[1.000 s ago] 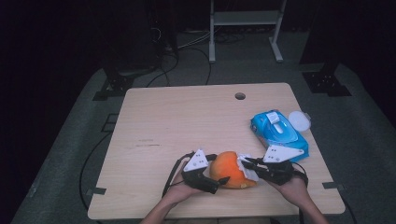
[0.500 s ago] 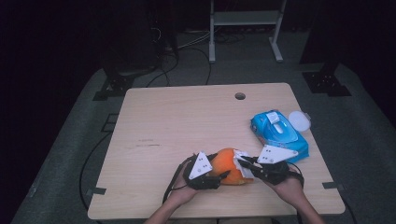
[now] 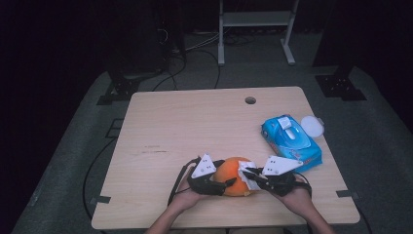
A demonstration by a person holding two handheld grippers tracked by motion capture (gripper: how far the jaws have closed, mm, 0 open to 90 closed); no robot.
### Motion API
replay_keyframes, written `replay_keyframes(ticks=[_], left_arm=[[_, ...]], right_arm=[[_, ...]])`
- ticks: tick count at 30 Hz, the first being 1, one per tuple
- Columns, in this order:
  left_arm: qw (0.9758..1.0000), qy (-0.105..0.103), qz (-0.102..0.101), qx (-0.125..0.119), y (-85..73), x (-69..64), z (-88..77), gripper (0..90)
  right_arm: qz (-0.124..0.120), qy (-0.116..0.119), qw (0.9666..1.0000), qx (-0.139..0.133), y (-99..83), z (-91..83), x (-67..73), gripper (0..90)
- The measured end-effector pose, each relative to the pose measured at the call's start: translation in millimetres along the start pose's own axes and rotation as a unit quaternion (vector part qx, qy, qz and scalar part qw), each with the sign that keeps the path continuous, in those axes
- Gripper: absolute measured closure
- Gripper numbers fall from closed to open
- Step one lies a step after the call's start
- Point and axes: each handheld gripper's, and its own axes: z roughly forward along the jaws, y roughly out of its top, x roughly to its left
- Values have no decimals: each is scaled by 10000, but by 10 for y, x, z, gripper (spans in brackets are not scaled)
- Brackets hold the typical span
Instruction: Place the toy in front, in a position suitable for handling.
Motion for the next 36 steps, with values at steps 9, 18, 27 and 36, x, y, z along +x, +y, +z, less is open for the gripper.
replay_keyframes(ticks=[9,18,27,36], left_arm=[[9989,17,-462,23,-61,97,-13,307],[9971,-12,-755,-48,-95,168,-43,299],[9996,5,-263,-49,-81,35,-10,277],[9998,-156,121,-18,-20,-55,2,146]], right_arm=[[373,27,9993,-34,-103,-61,-93,825],[407,-47,9992,40,-152,-58,-151,826],[700,33,9974,-148,-145,-52,-200,825],[904,89,9958,-61,-235,-55,-274,821]])
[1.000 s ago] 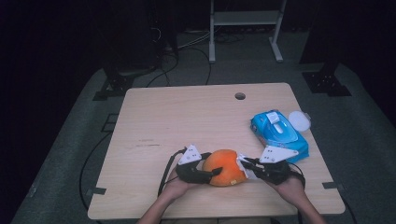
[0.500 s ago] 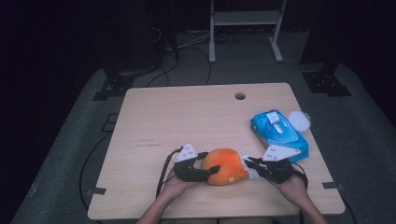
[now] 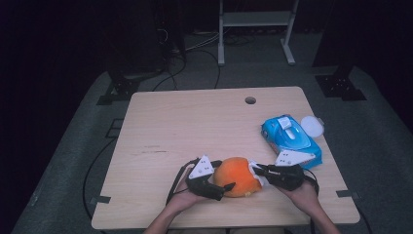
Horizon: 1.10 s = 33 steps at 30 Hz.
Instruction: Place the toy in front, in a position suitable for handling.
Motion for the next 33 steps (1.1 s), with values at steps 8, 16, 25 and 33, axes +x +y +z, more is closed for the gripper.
replay_keyframes(ticks=[8,16,25,33], left_arm=[[9970,46,770,70,13,-163,23,157],[9999,-102,-69,59,-20,-10,27,167],[9994,-213,258,-33,28,-120,40,140],[9998,-144,-149,14,-11,-86,76,178]], right_arm=[[-361,212,9990,-166,152,47,250,821],[-137,104,9998,-103,65,6,76,821],[-443,160,9988,-141,161,21,229,821],[-397,171,9989,-155,162,-3,234,820]])
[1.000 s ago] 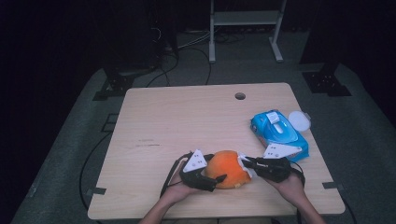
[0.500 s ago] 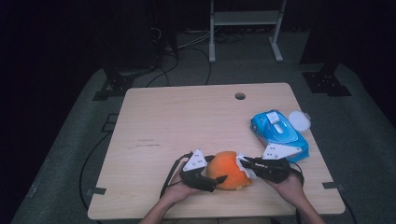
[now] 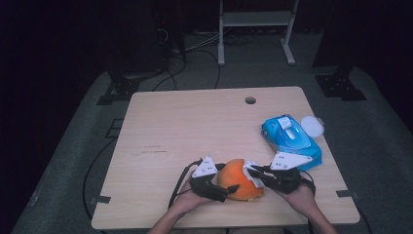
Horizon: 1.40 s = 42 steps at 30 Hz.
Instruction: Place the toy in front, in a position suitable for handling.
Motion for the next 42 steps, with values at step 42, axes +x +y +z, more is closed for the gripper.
replay_keyframes(ticks=[42], left_arm=[[9937,242,1095,2,131,-254,29,312]], right_arm=[[-603,-16,9982,-66,212,42,283,824]])
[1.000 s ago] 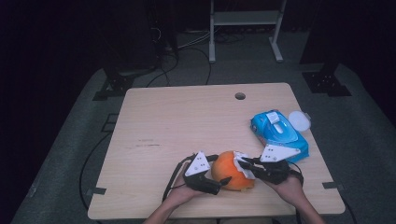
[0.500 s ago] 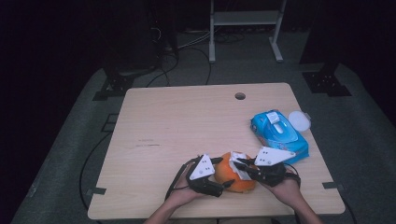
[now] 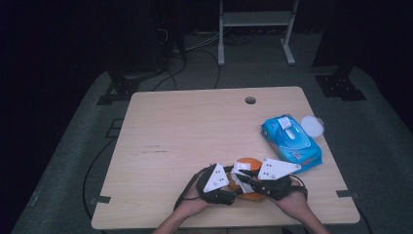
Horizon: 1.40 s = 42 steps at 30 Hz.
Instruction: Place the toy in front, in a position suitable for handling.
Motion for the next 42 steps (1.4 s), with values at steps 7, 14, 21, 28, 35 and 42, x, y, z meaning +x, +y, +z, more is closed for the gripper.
replay_keyframes(ticks=[7,14,21,28,35,42], left_arm=[[9995,-201,-252,53,-45,61,39,174],[10000,48,49,-51,7,-47,32,297],[9994,94,325,-29,-49,-19,17,315],[9987,-230,-447,3,-44,134,23,107],[9992,-220,-314,148,-83,146,-18,223],[9981,-294,-501,195,-88,203,-47,185]], right_arm=[[314,-604,9975,194,-189,-198,-301,824],[142,-209,9997,22,-69,-82,-76,824],[156,-289,9994,73,-71,-90,-169,825],[704,-453,9964,132,-295,-153,-385,825],[449,-158,9988,91,-200,-14,-252,824],[780,-298,9962,245,-379,-121,-393,824]])
